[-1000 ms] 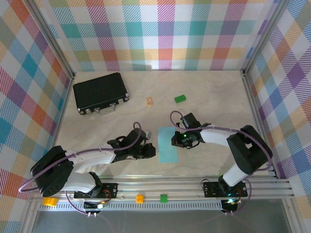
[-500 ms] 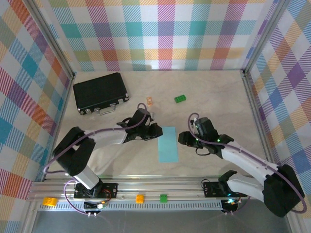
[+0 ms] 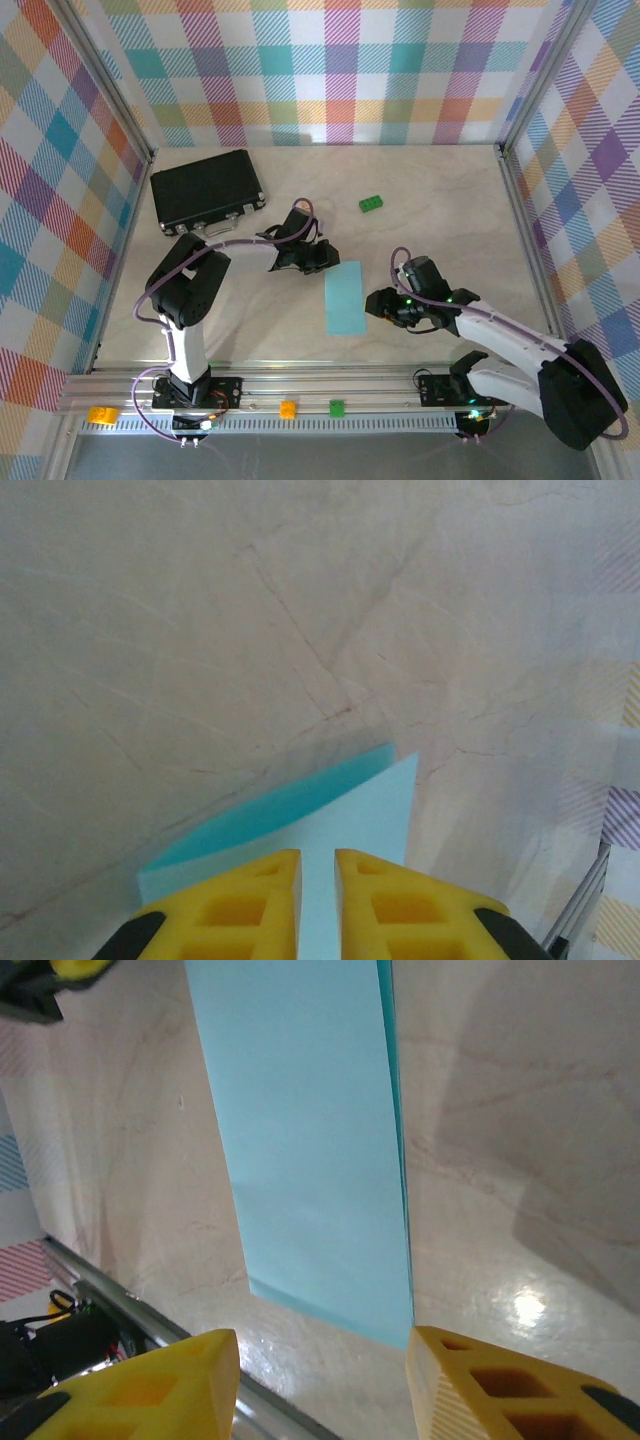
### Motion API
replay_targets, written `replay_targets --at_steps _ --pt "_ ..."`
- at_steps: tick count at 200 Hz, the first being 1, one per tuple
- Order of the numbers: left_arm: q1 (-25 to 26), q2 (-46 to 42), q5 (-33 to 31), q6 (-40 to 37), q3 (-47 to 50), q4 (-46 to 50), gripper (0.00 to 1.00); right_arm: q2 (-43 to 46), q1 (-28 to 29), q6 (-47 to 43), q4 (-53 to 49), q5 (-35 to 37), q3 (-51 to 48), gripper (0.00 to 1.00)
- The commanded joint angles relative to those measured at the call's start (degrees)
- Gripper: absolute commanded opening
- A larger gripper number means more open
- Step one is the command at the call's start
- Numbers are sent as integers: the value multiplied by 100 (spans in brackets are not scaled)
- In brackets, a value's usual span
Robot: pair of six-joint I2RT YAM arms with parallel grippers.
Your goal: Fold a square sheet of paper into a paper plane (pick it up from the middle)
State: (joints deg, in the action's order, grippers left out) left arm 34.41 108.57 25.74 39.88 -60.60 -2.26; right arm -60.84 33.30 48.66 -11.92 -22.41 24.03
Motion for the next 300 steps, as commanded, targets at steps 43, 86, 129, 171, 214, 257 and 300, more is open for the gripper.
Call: replay_targets --at_steps 43,86,129,171,214,257,300 --pt "-110 387 422 -151 -95 -90 18 -226 2 442 197 -724 -133 50" --pt "-119 355 309 -295 220 -99 19 -639 16 389 199 -1218 -58 57" --pt "-128 262 277 -376 459 -132 20 -895 78 442 229 -1184 -30 59" --pt "-137 171 251 -368 573 -187 20 -1105 143 504 436 -1344 -22 60" --pt "-145 155 257 -363 619 -224 20 -1310 183 589 560 -1362 -13 59" --pt "-145 157 289 -360 585 -222 20 -1407 208 687 861 -1323 5 58" --pt "-145 163 335 -334 559 -259 21 -1128 208 821 1186 -1209 59 57"
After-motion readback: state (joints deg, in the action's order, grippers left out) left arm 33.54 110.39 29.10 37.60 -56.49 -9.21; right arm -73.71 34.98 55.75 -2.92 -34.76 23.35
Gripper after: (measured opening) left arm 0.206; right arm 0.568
